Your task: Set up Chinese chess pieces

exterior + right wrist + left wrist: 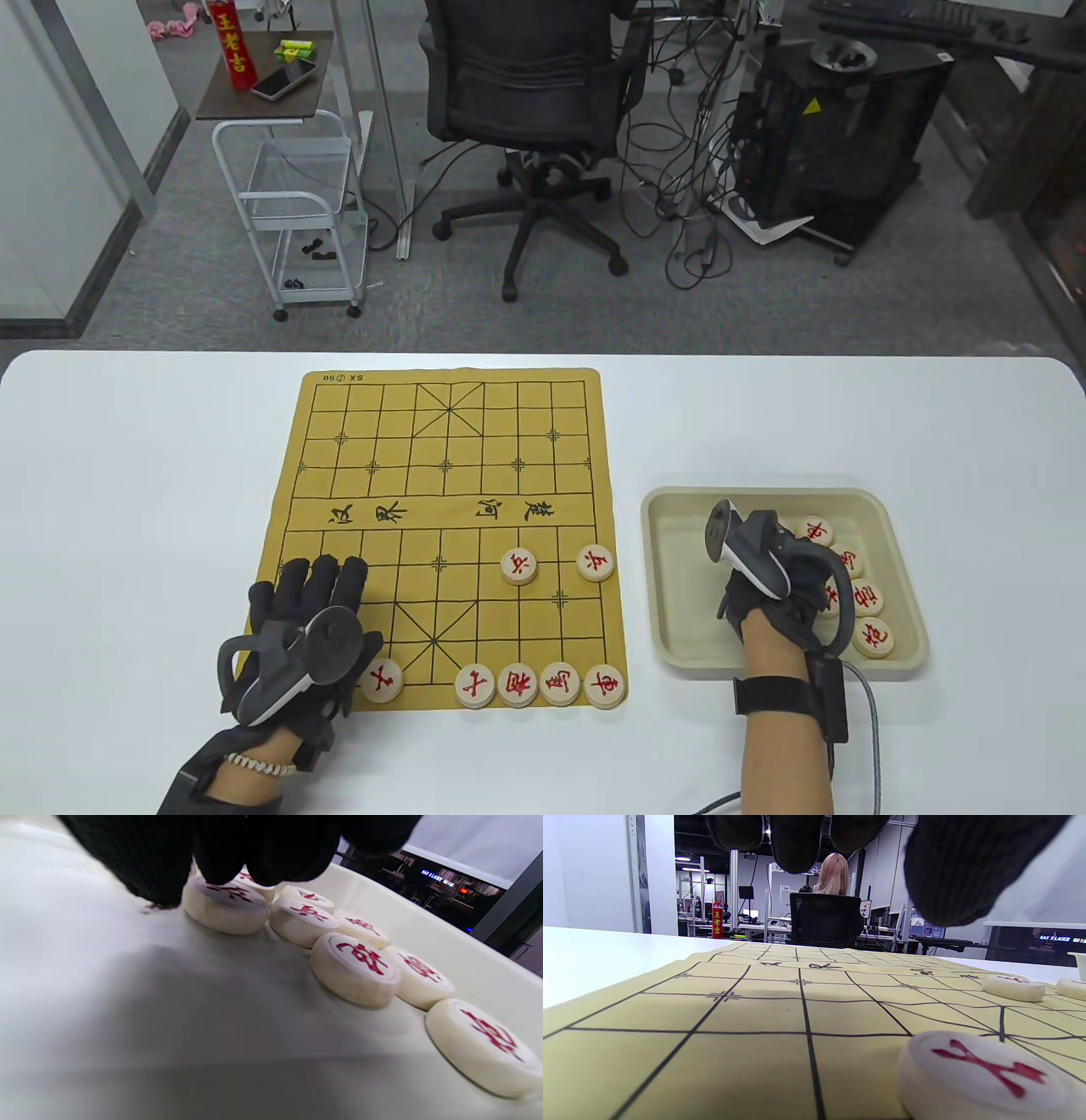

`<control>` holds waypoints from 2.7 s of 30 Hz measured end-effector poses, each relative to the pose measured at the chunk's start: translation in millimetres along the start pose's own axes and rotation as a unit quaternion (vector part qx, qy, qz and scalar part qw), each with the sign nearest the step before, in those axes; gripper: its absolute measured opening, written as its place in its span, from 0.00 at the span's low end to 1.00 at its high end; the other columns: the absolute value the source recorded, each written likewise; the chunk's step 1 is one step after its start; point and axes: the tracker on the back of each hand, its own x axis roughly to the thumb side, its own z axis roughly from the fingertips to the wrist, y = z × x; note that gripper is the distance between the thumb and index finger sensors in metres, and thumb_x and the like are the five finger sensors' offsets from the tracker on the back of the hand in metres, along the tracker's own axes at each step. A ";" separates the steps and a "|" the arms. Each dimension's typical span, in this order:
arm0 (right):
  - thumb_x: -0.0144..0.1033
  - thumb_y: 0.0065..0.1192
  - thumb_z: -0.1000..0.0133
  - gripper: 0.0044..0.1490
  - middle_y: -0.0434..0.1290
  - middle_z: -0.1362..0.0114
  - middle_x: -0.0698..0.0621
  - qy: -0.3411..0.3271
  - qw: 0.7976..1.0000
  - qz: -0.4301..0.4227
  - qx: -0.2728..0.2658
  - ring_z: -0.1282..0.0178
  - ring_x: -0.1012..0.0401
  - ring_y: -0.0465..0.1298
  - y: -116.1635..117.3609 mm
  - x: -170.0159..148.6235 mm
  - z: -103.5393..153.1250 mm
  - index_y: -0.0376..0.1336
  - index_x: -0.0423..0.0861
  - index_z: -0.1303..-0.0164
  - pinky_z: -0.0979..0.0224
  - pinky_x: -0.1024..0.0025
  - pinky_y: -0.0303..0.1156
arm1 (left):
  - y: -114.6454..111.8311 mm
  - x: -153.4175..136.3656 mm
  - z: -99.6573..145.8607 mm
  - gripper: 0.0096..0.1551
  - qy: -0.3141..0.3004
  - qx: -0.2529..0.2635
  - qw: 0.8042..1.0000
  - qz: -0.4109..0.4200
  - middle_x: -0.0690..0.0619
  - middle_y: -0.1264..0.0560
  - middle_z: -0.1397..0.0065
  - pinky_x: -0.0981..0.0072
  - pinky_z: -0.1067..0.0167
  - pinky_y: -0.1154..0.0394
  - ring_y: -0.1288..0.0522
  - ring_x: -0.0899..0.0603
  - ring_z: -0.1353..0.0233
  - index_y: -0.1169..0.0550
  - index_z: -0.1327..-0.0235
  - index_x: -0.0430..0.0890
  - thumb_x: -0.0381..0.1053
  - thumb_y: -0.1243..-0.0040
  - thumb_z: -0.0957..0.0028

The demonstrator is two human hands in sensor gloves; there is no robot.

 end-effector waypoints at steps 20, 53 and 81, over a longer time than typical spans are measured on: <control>0.48 0.80 0.50 0.32 0.71 0.22 0.48 0.015 1.000 0.004 0.014 0.40 0.60 0.79 9.9 2.7 -28.0 0.68 0.55 0.37 0.36 0.59 0.75 | -2.5 -1.1 -1.8 0.54 0.001 -0.012 1.000 0.004 0.42 0.43 0.13 0.23 0.26 0.51 0.45 0.26 0.15 0.46 0.21 0.56 0.65 0.34 0.58; 0.61 0.83 0.61 0.45 0.76 0.30 0.51 -0.344 0.872 -0.170 -0.304 0.52 0.65 0.80 -30.6 112.3 211.1 0.67 0.54 0.36 0.40 0.59 0.78 | -1.0 23.7 8.1 0.54 -0.055 -0.002 0.999 0.001 0.42 0.43 0.14 0.22 0.26 0.51 0.45 0.26 0.15 0.45 0.21 0.56 0.65 0.34 0.59; 0.62 0.83 0.61 0.48 0.76 0.30 0.51 -0.359 0.845 -0.172 -0.358 0.51 0.65 0.79 -18.1 113.6 230.0 0.65 0.53 0.34 0.39 0.60 0.78 | 10.1 120.8 -6.1 0.38 -0.111 -0.116 0.934 0.319 0.49 0.14 0.44 0.33 0.36 0.30 0.13 0.39 0.46 0.24 0.35 0.49 0.57 0.27 0.62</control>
